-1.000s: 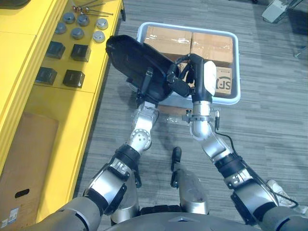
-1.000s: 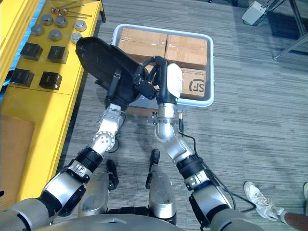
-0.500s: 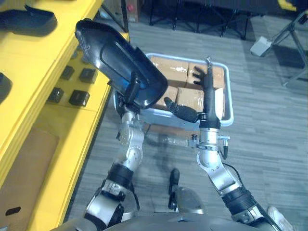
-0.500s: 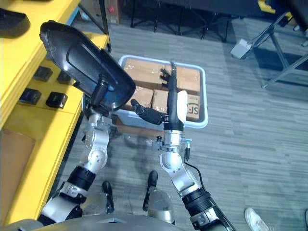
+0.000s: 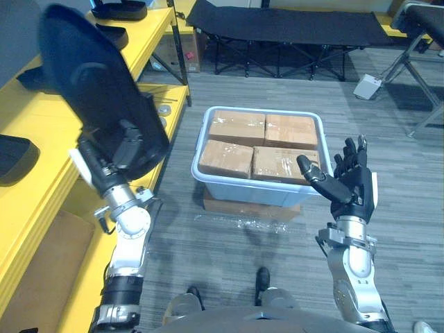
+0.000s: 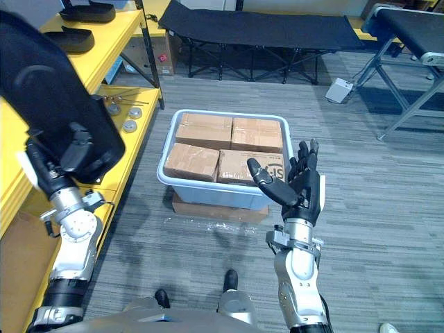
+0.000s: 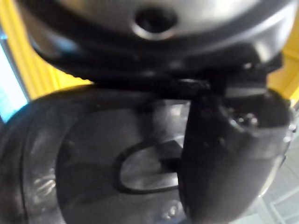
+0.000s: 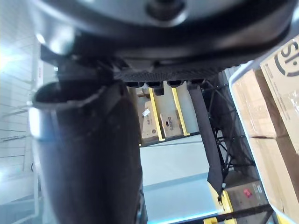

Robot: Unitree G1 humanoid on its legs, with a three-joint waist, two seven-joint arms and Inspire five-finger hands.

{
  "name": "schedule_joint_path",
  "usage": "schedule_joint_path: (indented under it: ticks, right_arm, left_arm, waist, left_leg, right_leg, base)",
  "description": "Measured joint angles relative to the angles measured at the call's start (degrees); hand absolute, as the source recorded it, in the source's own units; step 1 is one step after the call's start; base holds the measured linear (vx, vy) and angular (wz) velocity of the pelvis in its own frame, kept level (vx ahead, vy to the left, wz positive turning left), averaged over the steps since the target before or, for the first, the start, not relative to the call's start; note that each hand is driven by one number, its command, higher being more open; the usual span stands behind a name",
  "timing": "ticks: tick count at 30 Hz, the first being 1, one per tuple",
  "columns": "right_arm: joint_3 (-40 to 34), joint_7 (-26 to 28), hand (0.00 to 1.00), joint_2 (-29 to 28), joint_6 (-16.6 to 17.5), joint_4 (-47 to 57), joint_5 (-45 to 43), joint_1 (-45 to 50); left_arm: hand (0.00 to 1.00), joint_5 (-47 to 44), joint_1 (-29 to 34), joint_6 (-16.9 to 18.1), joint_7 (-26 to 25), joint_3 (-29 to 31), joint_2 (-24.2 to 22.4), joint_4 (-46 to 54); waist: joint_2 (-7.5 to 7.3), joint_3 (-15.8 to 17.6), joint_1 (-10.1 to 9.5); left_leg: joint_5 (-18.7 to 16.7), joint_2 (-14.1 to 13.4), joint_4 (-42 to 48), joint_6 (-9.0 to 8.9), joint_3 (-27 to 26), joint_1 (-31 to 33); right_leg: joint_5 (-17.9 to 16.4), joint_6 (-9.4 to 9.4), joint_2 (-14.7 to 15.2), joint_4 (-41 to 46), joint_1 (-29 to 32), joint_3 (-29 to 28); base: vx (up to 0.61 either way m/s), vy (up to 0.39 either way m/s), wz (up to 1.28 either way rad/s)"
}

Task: Walk over and take three plastic housings, then place them on the shelf

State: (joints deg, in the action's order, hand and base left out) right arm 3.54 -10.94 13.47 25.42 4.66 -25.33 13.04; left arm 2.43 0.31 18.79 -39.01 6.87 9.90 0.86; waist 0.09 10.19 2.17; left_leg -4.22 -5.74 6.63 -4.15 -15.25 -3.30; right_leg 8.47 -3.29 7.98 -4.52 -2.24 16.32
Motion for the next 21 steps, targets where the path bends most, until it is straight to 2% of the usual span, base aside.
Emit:
schedule_joint_path:
  ticks: [3,4,8,10,12,16,18,21]
  right_arm:
    - [0.3,4.0,1.00,-1.0,-0.8,-0.1,-1.6,0.0]
    - [1.5,6.1,1.00,-1.8,-1.3,-1.3,-3.2,-0.1]
    - [2.9,6.8,1.00,-2.8,-3.6,-7.0,-2.5,-1.3]
    - [3.4,6.9,1.00,-2.7,-4.4,-9.6,-2.1,-2.6]
    - [4.5,6.9,1.00,-2.7,-6.0,-10.3,-2.0,-4.9]
    - [8.3,6.6,1.00,-2.7,-6.6,-10.8,-1.8,-9.1]
    - [11.0,6.4,1.00,-3.1,-6.6,-10.9,0.3,-11.4]
    - [14.3,6.5,1.00,-3.3,-7.0,-11.4,2.8,-13.8]
  left_arm:
    - [0.00,-3.5,4.0,1.2,2.7,0.1,-0.6,3.4]
    - [0.00,-6.3,7.2,1.6,4.4,0.3,-2.2,6.5]
    - [0.00,-9.1,12.3,2.6,7.1,1.4,-5.4,10.2]
    - [0.00,-9.2,14.5,2.6,7.2,3.3,-6.3,12.0]
    - [0.00,-9.2,16.7,2.6,7.0,7.5,-7.4,15.6]
    - [0.00,-9.3,20.4,2.8,7.3,12.4,-9.5,20.3]
    - [0.00,-11.7,23.1,4.8,9.2,15.9,-10.7,21.7]
    - [0.00,-14.4,25.6,5.1,12.2,19.6,-12.2,22.7]
  waist:
    - [-0.09,-0.5,-0.79]
    - [-0.42,-1.2,-1.42]
    - [-0.76,-1.5,-4.60]
    - [-0.71,-1.9,-5.98]
    - [-0.82,-2.1,-8.36]
    - [-1.01,-2.4,-11.57]
    - [-1.61,-3.5,-13.62]
    - [-2.05,-3.9,-16.26]
  left_leg:
    - [0.2,0.2,0.0,0.11,1.5,0.4]
    - [0.4,0.3,0.0,0.10,2.8,0.9]
    - [1.0,0.8,-0.2,0.18,6.8,1.0]
    - [1.7,1.3,-1.0,0.31,8.4,1.5]
    - [2.5,1.6,-0.8,0.28,10.8,3.2]
    - [3.0,2.4,-0.8,0.26,15.4,3.5]
    - [3.1,3.3,-0.8,0.12,18.5,4.7]
    - [3.2,4.1,-0.8,0.25,20.6,5.0]
  right_leg:
    - [-0.2,-0.02,0.2,-0.3,-0.6,1.7]
    - [-0.4,-0.05,0.3,-0.4,-0.9,3.0]
    - [-1.4,-0.27,0.7,-0.4,-3.0,7.2]
    - [-1.8,-0.32,1.0,-0.4,-3.1,9.0]
    - [-1.9,-0.25,1.0,-0.4,-3.2,11.4]
    - [-2.6,-0.70,1.2,-0.4,-5.4,16.0]
    - [-3.3,-1.09,1.6,-0.4,-6.0,19.1]
    - [-4.0,-1.62,2.0,-0.4,-7.0,21.1]
  base:
    - [-0.02,0.011,0.32]
    - [-0.01,0.006,0.42]
    - [-0.01,-0.003,0.54]
    - [-0.04,0.009,0.52]
    - [0.01,0.005,0.50]
    - [0.00,-0.006,0.66]
    - [0.02,0.015,0.68]
    - [0.04,0.033,0.46]
